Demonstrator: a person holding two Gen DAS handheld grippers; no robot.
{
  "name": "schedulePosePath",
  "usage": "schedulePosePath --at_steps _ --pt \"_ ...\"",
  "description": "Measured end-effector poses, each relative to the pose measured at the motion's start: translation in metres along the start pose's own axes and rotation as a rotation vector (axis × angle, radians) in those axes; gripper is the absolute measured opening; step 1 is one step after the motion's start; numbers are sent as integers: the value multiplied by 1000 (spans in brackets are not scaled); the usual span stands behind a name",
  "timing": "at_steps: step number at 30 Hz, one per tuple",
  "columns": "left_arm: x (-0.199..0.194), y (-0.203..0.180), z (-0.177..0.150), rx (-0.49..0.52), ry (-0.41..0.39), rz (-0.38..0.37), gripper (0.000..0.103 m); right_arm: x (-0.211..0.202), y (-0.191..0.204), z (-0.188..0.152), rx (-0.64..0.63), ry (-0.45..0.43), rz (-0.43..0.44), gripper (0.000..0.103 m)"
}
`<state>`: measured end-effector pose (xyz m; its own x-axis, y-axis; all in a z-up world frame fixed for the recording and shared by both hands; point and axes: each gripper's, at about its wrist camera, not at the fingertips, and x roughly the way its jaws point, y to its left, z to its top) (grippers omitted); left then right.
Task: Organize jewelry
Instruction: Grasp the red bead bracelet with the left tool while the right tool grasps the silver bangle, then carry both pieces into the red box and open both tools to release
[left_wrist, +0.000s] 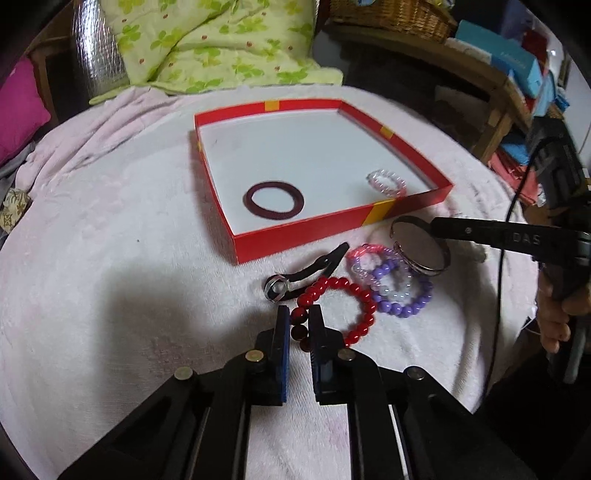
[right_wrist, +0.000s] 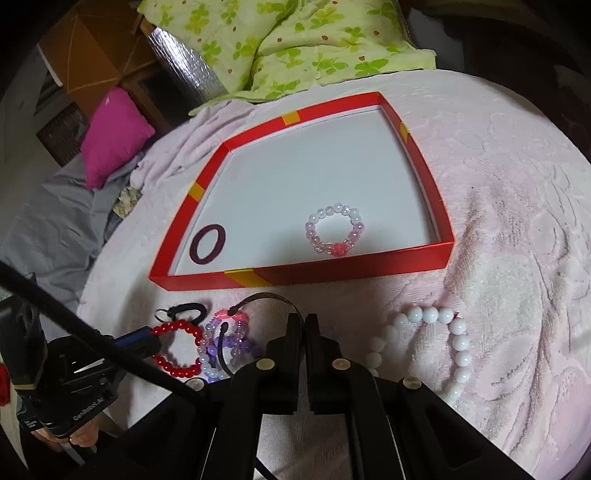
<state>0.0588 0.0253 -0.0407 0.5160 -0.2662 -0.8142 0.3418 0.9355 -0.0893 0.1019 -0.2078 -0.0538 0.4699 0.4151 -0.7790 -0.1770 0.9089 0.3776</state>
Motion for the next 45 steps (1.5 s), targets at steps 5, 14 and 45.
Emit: schedulePosePath --at_steps 5,14,45 --pt "-13 6 -6 14 -17 -1 10 -8 -12 1 22 -13 -5 3" --pt "-48 23 -2 -23 -119 -33 10 -25 -22 5 61 -46 48 3" --pt "4 -19 110 -65 -187 -160 10 6 -29 98 250 -191 -59 3"
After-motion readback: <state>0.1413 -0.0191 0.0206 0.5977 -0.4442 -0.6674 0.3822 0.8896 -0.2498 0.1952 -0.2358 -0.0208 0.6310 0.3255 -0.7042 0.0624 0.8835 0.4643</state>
